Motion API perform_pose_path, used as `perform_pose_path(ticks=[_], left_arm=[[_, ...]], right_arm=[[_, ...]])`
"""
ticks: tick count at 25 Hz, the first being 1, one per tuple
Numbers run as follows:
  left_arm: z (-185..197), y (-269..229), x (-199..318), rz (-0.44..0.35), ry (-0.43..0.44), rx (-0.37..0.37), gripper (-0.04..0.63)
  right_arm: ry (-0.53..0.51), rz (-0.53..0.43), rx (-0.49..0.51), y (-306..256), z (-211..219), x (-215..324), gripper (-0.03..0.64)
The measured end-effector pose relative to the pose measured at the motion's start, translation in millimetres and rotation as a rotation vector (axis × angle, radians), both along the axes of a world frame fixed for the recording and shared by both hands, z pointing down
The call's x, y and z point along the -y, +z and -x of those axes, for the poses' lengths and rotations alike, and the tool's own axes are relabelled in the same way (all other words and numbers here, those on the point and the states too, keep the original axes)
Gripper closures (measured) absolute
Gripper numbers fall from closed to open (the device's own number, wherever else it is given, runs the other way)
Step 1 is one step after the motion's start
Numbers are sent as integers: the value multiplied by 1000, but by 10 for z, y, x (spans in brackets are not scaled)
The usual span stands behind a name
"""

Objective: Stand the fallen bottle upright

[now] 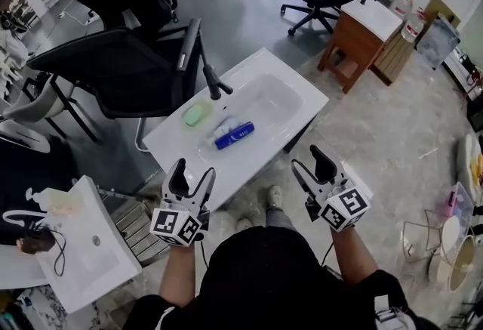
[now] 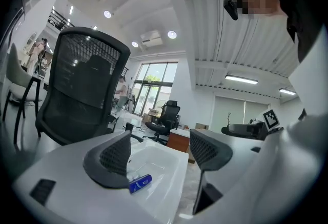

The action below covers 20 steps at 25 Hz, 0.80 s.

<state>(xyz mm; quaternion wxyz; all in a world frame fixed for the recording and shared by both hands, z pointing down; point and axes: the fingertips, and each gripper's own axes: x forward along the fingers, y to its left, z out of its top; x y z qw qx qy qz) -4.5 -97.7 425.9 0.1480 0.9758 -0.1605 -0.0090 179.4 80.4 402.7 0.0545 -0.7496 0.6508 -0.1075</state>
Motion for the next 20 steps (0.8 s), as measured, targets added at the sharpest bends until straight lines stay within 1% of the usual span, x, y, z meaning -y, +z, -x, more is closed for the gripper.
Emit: perform_pose_path(ticks=[5, 8, 11, 16, 20], left_arm=[[-60, 16, 112, -1, -27, 0, 236], [-112, 47, 202, 4, -58, 8, 236], [-168, 20, 333, -3, -96, 7, 236], [-253, 3, 527, -22, -148, 17, 236], [-351, -6, 614, -20, -189, 17, 236]], right_arm=[[-66, 27, 6, 78, -122, 302, 341], [-124, 30, 35, 88, -198, 582, 347], [-191, 33, 39, 116, -276, 890, 353], [-312, 22, 9, 104, -346, 1368, 367], [-424, 63, -50, 232, -351, 1650, 373]])
